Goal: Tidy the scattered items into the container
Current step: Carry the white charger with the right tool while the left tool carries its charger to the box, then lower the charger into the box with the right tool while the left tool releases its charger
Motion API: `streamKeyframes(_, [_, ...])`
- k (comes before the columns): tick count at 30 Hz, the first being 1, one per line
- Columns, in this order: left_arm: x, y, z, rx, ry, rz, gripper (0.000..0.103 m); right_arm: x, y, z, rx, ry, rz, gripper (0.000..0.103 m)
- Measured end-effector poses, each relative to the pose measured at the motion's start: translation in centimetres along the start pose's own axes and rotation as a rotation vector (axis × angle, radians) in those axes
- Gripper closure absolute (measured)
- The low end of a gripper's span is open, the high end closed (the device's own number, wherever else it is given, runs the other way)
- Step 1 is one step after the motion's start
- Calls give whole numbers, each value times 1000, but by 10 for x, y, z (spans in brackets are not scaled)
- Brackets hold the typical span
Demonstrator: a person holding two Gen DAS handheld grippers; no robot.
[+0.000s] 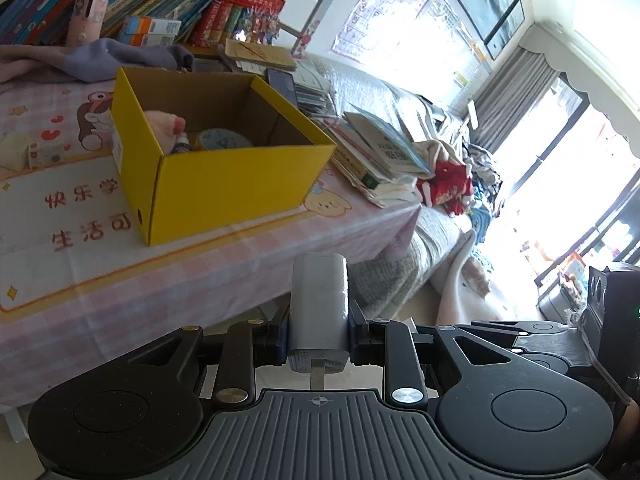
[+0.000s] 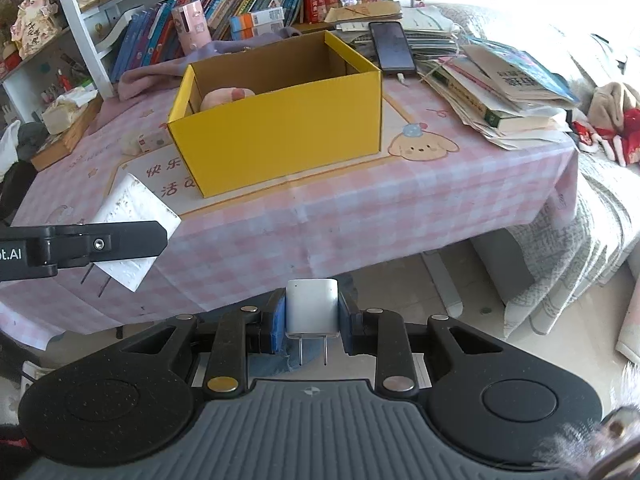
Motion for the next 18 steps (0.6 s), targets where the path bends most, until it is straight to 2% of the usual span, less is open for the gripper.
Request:
streamKeyframes(6, [9, -33, 3, -1, -22, -50, 78, 15, -37, -7, -52, -19, -43, 78])
streamKeyframes(12, [25, -80, -3, 45, -44, -120, 78, 26, -92, -25, -127, -18, -112, 78])
streamKeyframes(18, [46, -121, -3, 32, -96, -168, 78, 40, -150, -43, -185, -61, -174, 78])
Point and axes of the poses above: each gripper's, at about its wrist camera, not at the fingertips, and x roughly the way its jaws point, z to its left, y to its underside, the point moved 5 cm from there along x, roughly the way its jaws point, and after that the axes turned 9 degrees about -x, right-handed, at the moved point
